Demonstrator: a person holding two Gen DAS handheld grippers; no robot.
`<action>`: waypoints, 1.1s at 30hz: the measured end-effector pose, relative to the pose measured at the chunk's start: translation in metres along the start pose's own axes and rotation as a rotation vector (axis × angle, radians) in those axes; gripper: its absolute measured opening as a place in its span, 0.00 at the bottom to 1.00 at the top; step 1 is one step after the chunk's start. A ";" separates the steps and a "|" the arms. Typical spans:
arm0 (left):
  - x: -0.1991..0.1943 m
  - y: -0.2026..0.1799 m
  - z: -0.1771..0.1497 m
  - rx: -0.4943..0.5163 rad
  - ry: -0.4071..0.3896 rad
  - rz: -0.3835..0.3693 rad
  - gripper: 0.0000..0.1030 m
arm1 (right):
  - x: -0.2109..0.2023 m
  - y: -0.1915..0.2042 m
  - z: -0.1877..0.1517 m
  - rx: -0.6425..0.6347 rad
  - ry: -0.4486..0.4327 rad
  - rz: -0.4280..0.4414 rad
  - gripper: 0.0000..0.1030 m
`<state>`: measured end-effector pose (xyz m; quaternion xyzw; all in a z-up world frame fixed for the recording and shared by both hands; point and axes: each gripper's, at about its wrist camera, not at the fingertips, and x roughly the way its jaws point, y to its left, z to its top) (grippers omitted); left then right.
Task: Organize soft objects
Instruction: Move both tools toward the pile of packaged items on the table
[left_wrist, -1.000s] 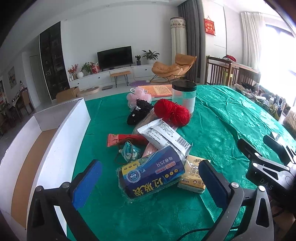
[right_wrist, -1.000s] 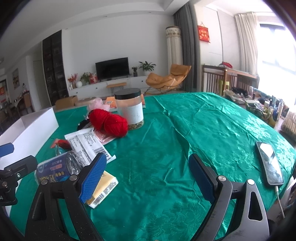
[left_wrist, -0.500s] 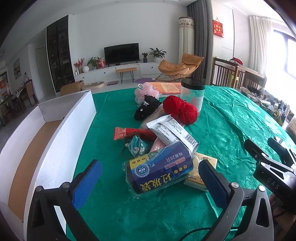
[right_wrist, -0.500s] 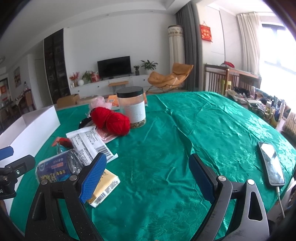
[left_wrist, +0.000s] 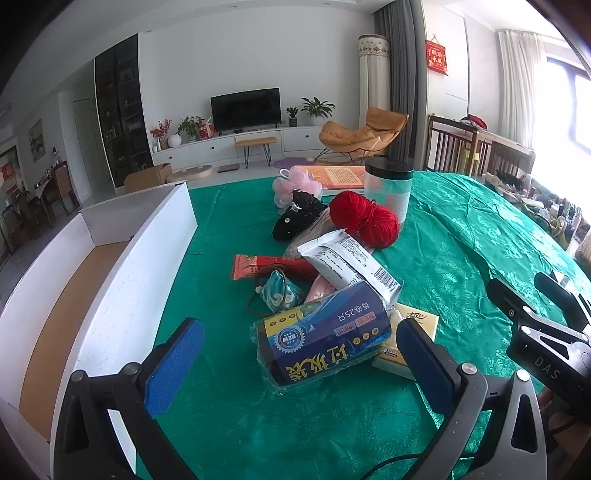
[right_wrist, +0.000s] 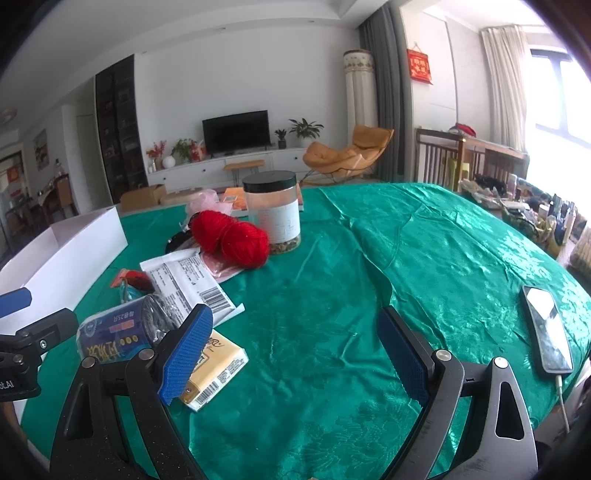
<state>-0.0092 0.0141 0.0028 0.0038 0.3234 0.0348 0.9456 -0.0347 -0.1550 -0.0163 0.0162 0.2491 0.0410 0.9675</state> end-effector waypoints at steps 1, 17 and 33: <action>0.000 0.000 0.000 0.001 0.000 0.000 1.00 | 0.000 0.001 0.000 -0.001 0.000 0.001 0.89; 0.002 0.000 -0.003 0.010 0.008 0.010 1.00 | 0.002 0.003 -0.001 -0.008 0.010 0.016 0.89; 0.006 0.002 -0.006 0.004 0.017 0.010 1.00 | 0.004 0.014 -0.003 -0.050 0.028 0.067 0.89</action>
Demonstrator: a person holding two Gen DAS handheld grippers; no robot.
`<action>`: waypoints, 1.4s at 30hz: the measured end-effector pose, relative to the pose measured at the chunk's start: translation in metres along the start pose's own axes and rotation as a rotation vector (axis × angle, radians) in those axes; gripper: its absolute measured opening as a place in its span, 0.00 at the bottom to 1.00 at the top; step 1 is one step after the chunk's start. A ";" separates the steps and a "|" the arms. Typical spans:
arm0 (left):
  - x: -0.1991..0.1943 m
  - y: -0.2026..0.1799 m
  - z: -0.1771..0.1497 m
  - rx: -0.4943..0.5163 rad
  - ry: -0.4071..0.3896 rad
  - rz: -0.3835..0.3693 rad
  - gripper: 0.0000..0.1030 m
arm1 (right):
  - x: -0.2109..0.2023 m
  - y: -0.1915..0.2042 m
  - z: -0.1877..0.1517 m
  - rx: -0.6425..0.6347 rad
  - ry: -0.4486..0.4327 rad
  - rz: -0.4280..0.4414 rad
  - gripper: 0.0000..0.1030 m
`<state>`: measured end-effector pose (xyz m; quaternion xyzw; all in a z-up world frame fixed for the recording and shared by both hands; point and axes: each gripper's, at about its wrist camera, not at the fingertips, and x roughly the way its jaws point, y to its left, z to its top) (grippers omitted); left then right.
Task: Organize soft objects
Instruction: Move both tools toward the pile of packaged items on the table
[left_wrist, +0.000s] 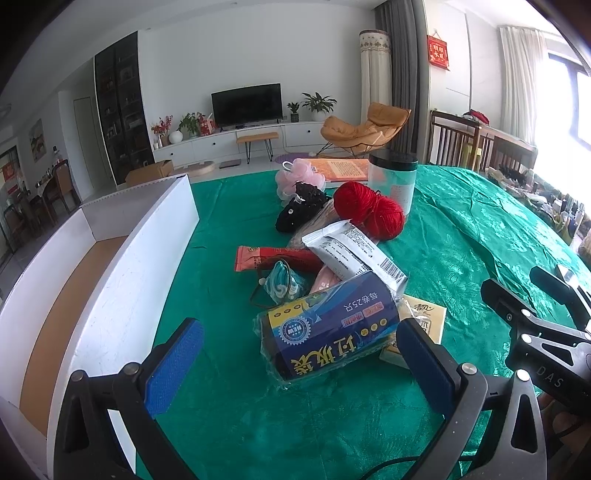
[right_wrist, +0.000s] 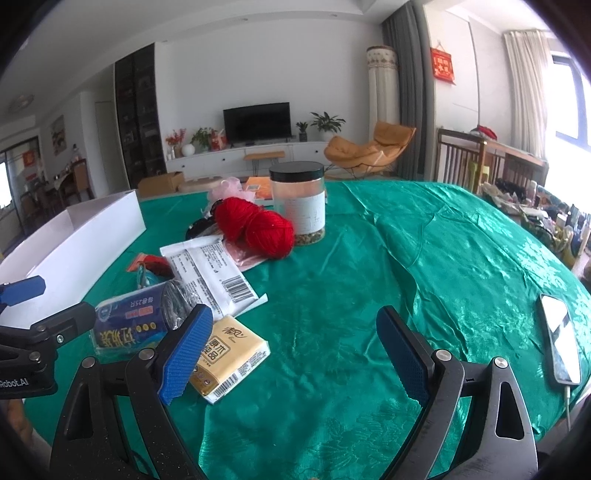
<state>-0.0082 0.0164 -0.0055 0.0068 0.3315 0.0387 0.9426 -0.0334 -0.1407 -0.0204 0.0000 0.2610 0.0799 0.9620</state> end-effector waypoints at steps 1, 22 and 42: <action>0.001 0.000 0.000 -0.001 0.001 0.000 1.00 | 0.000 0.000 0.000 0.001 0.001 0.000 0.89; 0.004 0.003 -0.002 -0.004 0.013 0.009 1.00 | 0.001 0.000 0.000 0.000 0.006 0.004 0.89; 0.007 0.007 -0.003 -0.007 0.013 0.018 1.00 | 0.006 0.005 -0.001 -0.020 0.032 0.042 0.89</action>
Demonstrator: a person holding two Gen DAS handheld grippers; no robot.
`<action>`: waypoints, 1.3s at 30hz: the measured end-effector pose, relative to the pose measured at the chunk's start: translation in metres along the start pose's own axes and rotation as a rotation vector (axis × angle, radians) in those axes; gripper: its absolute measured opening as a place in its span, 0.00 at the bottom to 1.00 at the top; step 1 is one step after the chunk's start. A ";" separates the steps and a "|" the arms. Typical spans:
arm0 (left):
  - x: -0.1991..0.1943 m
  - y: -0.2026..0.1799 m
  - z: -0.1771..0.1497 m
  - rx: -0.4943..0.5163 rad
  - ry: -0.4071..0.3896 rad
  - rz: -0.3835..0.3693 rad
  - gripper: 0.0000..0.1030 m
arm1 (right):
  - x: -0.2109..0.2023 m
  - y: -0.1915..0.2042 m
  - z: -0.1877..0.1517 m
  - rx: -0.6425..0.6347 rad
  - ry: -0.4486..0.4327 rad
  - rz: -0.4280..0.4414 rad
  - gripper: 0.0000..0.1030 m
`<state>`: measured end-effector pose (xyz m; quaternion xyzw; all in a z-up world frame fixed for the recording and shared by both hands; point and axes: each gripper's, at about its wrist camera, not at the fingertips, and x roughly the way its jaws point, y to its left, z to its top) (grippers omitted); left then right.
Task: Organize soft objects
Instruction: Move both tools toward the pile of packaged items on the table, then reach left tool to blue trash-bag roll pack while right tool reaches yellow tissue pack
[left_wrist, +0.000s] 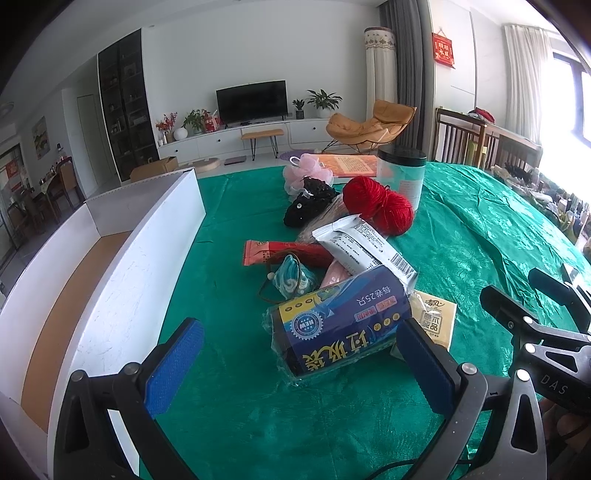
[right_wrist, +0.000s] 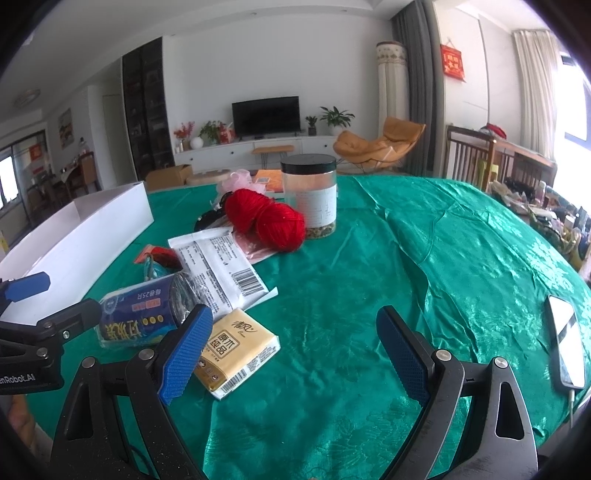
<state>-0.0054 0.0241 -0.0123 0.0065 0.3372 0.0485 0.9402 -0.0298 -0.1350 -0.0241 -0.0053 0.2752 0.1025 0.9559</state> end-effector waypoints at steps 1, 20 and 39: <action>0.000 0.001 0.000 -0.001 0.000 0.002 1.00 | 0.001 0.001 0.000 -0.003 0.007 0.014 0.89; -0.003 0.029 -0.006 -0.051 0.005 0.018 1.00 | 0.050 0.018 -0.019 0.022 0.299 0.315 0.89; 0.007 -0.003 -0.016 0.089 0.104 -0.021 1.00 | 0.063 -0.077 -0.010 0.282 0.219 -0.149 0.89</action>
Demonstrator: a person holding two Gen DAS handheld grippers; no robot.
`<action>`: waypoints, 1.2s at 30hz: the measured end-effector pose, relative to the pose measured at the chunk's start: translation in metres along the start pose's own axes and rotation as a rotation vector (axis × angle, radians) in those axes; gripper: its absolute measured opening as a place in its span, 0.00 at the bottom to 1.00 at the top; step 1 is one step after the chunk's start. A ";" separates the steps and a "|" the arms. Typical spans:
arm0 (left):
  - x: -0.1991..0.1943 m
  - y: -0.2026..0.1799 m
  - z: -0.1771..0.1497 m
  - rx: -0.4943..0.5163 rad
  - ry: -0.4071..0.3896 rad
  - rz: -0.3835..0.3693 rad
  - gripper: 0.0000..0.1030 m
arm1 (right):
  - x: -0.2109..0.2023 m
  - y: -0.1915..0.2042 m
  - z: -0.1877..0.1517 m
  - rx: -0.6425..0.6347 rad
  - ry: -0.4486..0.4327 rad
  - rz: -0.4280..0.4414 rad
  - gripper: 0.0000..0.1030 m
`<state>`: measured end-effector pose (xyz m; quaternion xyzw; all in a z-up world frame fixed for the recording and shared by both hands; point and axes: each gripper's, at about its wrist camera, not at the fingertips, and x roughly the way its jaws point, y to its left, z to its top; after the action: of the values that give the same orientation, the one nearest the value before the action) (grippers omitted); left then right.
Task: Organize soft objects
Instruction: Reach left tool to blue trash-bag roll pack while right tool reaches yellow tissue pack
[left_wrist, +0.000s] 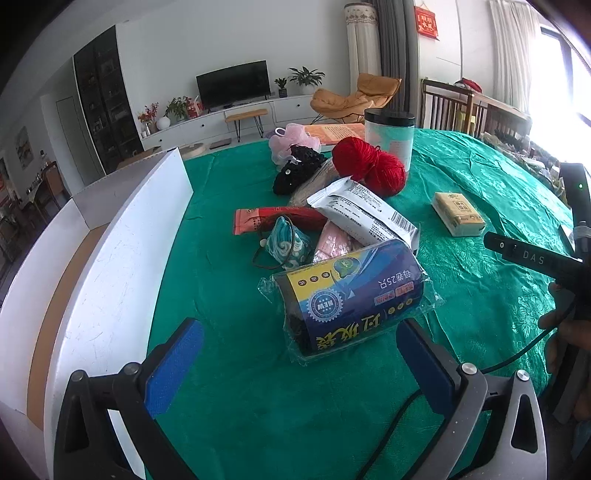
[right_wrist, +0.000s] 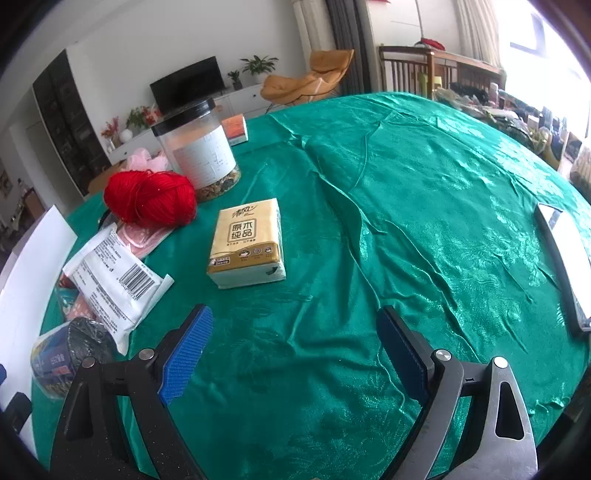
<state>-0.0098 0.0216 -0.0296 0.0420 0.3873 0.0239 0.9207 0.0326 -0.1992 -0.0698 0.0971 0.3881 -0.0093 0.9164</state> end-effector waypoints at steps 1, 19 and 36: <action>0.001 -0.002 0.000 0.006 0.007 0.003 1.00 | 0.001 0.004 -0.001 -0.015 0.001 -0.005 0.89; 0.013 -0.012 0.009 0.097 0.068 -0.037 1.00 | 0.019 0.004 -0.007 -0.015 0.080 -0.065 0.90; 0.078 -0.067 0.037 0.522 0.183 -0.196 1.00 | 0.022 0.009 -0.008 -0.036 0.082 -0.084 0.91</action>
<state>0.0724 -0.0408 -0.0655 0.2375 0.4640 -0.1619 0.8379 0.0426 -0.1876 -0.0896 0.0644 0.4293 -0.0367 0.9001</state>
